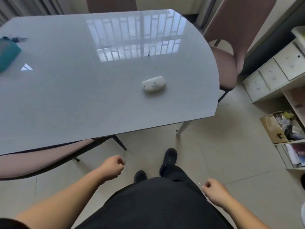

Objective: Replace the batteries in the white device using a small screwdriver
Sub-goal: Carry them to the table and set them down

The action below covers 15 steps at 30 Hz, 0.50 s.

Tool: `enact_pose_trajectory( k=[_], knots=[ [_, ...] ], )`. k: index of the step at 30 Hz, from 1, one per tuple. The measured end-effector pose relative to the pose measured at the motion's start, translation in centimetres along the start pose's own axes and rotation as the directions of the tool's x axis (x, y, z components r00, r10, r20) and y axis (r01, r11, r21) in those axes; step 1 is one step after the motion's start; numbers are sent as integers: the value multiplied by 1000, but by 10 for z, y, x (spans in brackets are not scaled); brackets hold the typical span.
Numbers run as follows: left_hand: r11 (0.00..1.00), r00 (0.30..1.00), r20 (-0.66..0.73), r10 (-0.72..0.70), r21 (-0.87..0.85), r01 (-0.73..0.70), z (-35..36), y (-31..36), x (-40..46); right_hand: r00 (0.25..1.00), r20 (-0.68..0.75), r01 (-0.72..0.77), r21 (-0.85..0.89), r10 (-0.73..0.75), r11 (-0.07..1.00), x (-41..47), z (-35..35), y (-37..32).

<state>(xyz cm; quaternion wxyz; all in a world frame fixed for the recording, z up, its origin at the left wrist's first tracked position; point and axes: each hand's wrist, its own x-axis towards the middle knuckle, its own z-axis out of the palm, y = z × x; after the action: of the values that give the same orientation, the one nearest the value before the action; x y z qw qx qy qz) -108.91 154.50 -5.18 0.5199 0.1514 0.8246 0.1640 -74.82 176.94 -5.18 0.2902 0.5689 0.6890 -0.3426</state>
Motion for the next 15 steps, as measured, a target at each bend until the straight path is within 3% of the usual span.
enact_pose_trajectory(
  k=[2,5,8,10,15],
  knots=[
    [999,998,43,-51,13,51,8,-1,9,998,12,60,-11,-60,998,20,-18,-28],
    [984,986,140,-91,164,68,16,-5,22,987,62,149,-34,-147,988,50,-48,-72],
    [971,978,143,-155,207,123,9,2,37,965,121,240,-61,-231,969,81,-80,-115],
    [970,973,99,-210,142,195,-1,13,46,943,164,307,-95,-290,947,103,-106,-140],
    [933,956,40,-292,-209,294,-32,78,47,868,228,483,-187,-441,855,155,-180,-203]
  ],
)
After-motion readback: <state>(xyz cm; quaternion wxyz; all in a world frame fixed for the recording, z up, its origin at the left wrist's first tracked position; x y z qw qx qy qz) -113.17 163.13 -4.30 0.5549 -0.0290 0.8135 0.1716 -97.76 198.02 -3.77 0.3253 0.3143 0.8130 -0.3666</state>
